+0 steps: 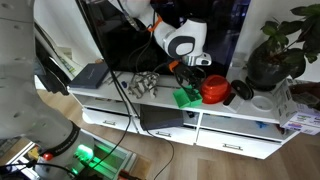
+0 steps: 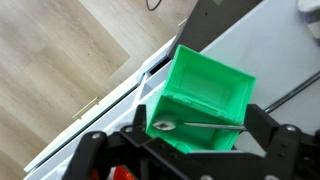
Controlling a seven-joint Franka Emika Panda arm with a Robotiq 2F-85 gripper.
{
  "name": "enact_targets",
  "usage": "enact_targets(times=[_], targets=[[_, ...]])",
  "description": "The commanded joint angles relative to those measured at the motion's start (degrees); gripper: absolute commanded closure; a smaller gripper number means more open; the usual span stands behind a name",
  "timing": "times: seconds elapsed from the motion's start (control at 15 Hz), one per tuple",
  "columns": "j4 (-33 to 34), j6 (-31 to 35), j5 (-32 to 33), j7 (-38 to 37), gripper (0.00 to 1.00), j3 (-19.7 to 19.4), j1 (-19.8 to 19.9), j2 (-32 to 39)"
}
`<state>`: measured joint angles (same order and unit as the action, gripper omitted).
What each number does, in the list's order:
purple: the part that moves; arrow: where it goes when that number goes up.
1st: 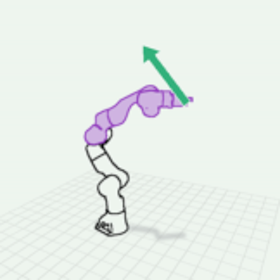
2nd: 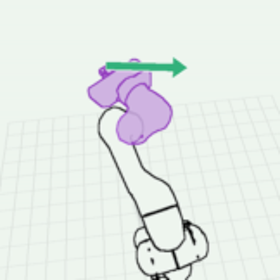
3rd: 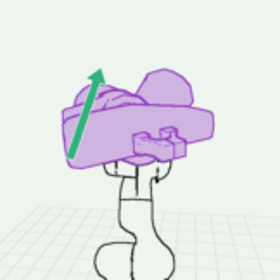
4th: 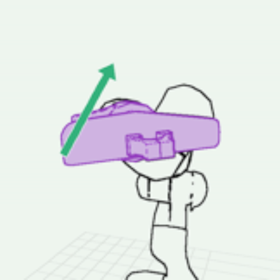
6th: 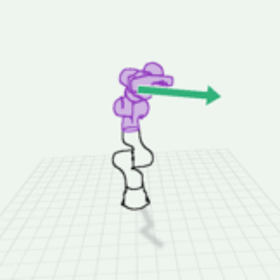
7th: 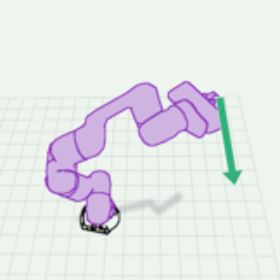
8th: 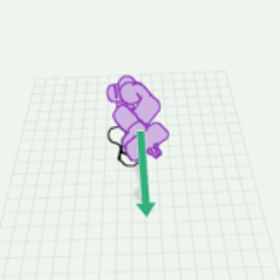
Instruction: Put the spoon inside the green block
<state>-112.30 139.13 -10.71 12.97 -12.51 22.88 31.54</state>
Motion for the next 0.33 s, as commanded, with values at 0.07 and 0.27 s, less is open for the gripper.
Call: enact_targets(times=[0.07,0.27], targets=[[-1.4,0.24,0.77,0.0,0.0,0.7,0.95,-1.27],[-0.56,0.24,0.77,-0.34,0.0,1.01,0.8,-0.46]])
